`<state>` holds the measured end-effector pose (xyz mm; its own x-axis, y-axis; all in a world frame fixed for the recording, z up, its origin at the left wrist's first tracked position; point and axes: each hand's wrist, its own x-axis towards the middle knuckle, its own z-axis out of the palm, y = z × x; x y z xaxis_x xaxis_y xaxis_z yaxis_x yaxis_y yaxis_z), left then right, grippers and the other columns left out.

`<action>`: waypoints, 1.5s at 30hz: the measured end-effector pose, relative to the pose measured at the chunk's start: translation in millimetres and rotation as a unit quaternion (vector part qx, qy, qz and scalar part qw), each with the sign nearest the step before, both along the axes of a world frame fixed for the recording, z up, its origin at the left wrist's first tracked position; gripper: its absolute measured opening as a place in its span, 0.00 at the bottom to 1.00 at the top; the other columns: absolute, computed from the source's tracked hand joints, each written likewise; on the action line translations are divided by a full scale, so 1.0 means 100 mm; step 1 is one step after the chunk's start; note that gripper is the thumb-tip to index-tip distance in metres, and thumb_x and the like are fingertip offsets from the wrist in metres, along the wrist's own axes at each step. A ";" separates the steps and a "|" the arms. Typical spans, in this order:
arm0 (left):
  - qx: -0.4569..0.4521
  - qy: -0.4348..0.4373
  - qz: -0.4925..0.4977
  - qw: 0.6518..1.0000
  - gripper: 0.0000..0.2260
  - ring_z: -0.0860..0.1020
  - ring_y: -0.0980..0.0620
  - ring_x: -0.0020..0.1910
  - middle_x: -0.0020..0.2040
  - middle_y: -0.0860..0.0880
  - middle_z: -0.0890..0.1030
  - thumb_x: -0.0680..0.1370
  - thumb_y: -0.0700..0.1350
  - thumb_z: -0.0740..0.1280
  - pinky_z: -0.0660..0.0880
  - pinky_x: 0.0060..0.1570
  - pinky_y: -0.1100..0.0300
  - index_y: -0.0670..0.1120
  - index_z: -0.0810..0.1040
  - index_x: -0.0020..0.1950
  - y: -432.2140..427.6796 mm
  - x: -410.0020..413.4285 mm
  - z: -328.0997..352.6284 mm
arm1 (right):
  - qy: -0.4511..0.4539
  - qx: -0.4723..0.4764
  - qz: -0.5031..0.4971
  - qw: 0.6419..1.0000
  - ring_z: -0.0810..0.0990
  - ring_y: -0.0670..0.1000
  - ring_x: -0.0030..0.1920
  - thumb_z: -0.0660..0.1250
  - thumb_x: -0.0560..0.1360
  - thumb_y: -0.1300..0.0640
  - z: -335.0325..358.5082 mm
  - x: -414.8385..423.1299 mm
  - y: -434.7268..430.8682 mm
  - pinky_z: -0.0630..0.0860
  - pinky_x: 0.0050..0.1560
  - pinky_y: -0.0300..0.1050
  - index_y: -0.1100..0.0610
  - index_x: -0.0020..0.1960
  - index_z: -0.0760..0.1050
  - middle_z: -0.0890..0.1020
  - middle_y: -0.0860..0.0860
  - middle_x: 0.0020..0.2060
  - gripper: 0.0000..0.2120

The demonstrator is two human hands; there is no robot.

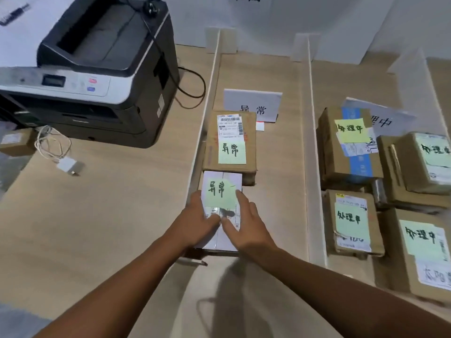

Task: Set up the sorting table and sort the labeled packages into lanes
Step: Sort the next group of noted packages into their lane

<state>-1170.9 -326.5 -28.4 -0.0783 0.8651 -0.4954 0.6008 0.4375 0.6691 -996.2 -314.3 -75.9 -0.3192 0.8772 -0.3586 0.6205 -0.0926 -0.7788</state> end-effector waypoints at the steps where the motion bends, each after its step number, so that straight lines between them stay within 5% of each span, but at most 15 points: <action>1: -0.007 0.009 0.000 1.000 0.30 0.79 0.54 0.58 0.70 0.55 0.74 0.78 0.53 0.69 0.77 0.52 0.59 0.56 0.59 0.76 0.03 -0.01 -0.06 | -0.002 -0.002 -0.004 1.000 0.70 0.42 0.57 0.63 0.79 0.37 -0.06 -0.04 0.00 0.69 0.58 0.36 0.38 0.79 0.47 0.68 0.47 0.67 0.36; 3: -0.032 0.026 0.004 0.999 0.27 0.77 0.53 0.55 0.69 0.53 0.76 0.77 0.49 0.69 0.73 0.45 0.61 0.52 0.60 0.72 0.07 -0.02 -0.16 | -0.012 -0.012 -0.012 1.000 0.73 0.45 0.59 0.63 0.78 0.38 -0.16 -0.10 -0.01 0.68 0.56 0.35 0.39 0.80 0.47 0.68 0.48 0.67 0.36; 6: -0.054 0.029 0.023 0.998 0.22 0.79 0.49 0.58 0.67 0.49 0.78 0.78 0.46 0.69 0.75 0.49 0.58 0.49 0.61 0.66 0.05 0.04 -0.25 | -0.030 -0.012 -0.013 0.999 0.74 0.49 0.65 0.62 0.80 0.38 -0.21 -0.12 -0.05 0.67 0.57 0.37 0.38 0.80 0.46 0.68 0.49 0.70 0.36; 10: -0.055 0.062 -0.027 0.996 0.32 0.74 0.44 0.67 0.72 0.46 0.71 0.78 0.48 0.69 0.77 0.61 0.47 0.43 0.55 0.76 0.03 0.13 -0.06 | -0.040 -0.007 -0.061 0.997 0.71 0.49 0.70 0.59 0.79 0.32 0.05 -0.10 -0.16 0.71 0.61 0.43 0.31 0.78 0.44 0.67 0.46 0.76 0.34; 15: 0.049 0.205 -0.177 0.961 0.34 0.54 0.35 0.78 0.80 0.37 0.56 0.81 0.56 0.62 0.61 0.75 0.43 0.44 0.52 0.81 0.25 0.28 0.60 | -0.159 0.125 -0.122 0.972 0.47 0.52 0.82 0.58 0.81 0.37 0.86 0.48 -0.17 0.53 0.78 0.54 0.43 0.82 0.48 0.54 0.49 0.82 0.35; 18: 0.150 0.226 -0.253 0.929 0.34 0.54 0.35 0.78 0.81 0.40 0.58 0.80 0.62 0.60 0.58 0.75 0.44 0.49 0.55 0.82 0.50 0.70 1.10 | -0.252 0.226 -0.168 0.926 0.47 0.54 0.82 0.59 0.80 0.38 1.51 1.23 -0.22 0.54 0.79 0.57 0.48 0.81 0.56 0.58 0.53 0.81 0.34; 24: 0.334 0.190 -0.371 0.845 0.35 0.54 0.39 0.80 0.82 0.46 0.59 0.78 0.69 0.57 0.56 0.77 0.43 0.55 0.58 0.82 0.38 2.41 1.90 | -0.356 0.278 -0.275 0.849 0.48 0.55 0.82 0.57 0.79 0.35 2.36 2.97 -1.10 0.55 0.78 0.61 0.45 0.82 0.52 0.55 0.53 0.81 0.36; 31: 0.411 0.121 -0.494 0.756 0.37 0.49 0.42 0.82 0.83 0.48 0.55 0.77 0.73 0.54 0.50 0.78 0.39 0.57 0.55 0.82 -0.81 5.06 2.33 | -0.394 0.268 -0.394 0.786 0.44 0.52 0.82 0.53 0.80 0.32 2.72 5.05 -2.86 0.49 0.80 0.58 0.40 0.82 0.46 0.50 0.50 0.82 0.35; 39: 0.376 0.026 -0.551 0.744 0.37 0.48 0.46 0.81 0.83 0.54 0.54 0.76 0.73 0.55 0.49 0.78 0.40 0.60 0.55 0.81 -2.09 7.47 2.41 | -0.417 0.201 -0.479 0.746 0.42 0.52 0.82 0.51 0.79 0.30 2.91 6.93 -4.39 0.49 0.80 0.58 0.38 0.82 0.43 0.48 0.49 0.83 0.35; 45: 0.387 -0.003 -0.557 0.735 0.38 0.51 0.44 0.81 0.82 0.53 0.57 0.74 0.75 0.53 0.52 0.78 0.42 0.59 0.57 0.81 -2.21 8.93 2.43 | -0.398 0.194 -0.516 0.734 0.42 0.50 0.82 0.47 0.76 0.27 2.84 8.21 -4.65 0.51 0.80 0.58 0.36 0.81 0.43 0.49 0.48 0.82 0.37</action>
<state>-278.2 -547.9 215.0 0.8923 0.4137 0.1807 0.2939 -0.8362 0.4630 -175.2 -779.4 207.6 0.7612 0.5903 0.2684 0.6484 -0.6996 -0.3002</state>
